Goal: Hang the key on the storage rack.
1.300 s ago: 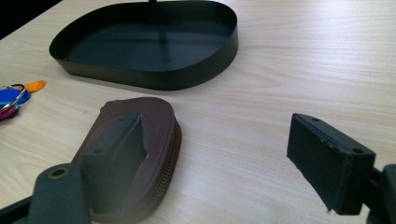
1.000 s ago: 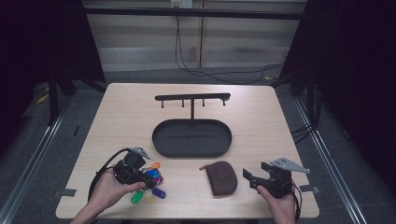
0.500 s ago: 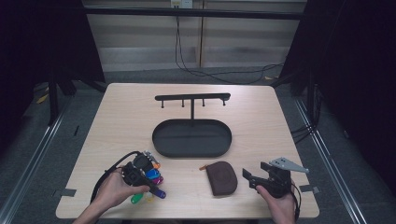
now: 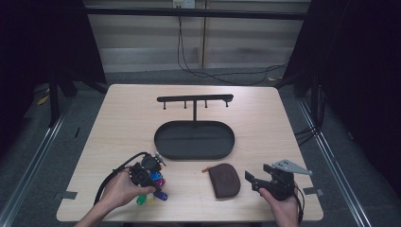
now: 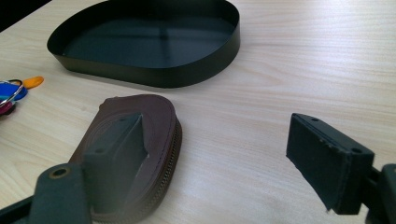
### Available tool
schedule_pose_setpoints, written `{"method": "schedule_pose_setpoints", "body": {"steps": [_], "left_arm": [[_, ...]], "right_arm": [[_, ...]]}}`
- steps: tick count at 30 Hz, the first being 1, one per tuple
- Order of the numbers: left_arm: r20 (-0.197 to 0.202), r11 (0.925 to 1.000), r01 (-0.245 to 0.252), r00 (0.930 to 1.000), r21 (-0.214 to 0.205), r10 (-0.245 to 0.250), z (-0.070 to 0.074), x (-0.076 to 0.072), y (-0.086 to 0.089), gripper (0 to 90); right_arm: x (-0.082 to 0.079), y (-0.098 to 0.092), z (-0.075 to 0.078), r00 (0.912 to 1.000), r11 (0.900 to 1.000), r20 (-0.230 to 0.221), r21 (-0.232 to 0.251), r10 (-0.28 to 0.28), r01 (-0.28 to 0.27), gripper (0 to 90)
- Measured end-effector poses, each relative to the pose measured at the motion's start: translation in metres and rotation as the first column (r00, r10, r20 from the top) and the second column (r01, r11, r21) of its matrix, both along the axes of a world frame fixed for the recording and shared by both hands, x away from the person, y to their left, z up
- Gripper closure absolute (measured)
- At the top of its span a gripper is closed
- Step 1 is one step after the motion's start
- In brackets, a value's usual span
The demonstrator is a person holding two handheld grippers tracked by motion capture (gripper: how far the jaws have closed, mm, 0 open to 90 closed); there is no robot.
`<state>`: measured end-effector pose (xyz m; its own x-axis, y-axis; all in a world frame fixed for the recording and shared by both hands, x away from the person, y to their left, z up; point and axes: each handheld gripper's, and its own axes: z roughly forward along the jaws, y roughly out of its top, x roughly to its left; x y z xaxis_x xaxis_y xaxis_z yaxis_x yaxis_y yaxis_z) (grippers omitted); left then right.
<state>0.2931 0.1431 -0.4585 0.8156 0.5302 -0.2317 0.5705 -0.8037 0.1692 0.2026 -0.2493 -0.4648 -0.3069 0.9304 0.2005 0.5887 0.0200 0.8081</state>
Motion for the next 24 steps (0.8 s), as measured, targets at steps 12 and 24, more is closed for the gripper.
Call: {"method": "schedule_pose_setpoints", "body": {"steps": [12, 24], "left_arm": [[-0.013, 0.9965, -0.006, 0.9999, 0.084, 0.007, -0.003, 0.006, -0.009, 82.2], [-0.048, 0.9972, -0.024, 0.9985, 0.071, 0.027, -0.001, 0.012, -0.004, 87.2]], "right_arm": [[0.003, 0.000, -0.001, 0.9999, 0.9999, -0.011, -0.010, 0.003, -0.003, 19.8], [0.002, -0.001, -0.002, 0.9999, 1.0000, -0.017, -0.009, -0.001, 0.001, 20.0]]}}
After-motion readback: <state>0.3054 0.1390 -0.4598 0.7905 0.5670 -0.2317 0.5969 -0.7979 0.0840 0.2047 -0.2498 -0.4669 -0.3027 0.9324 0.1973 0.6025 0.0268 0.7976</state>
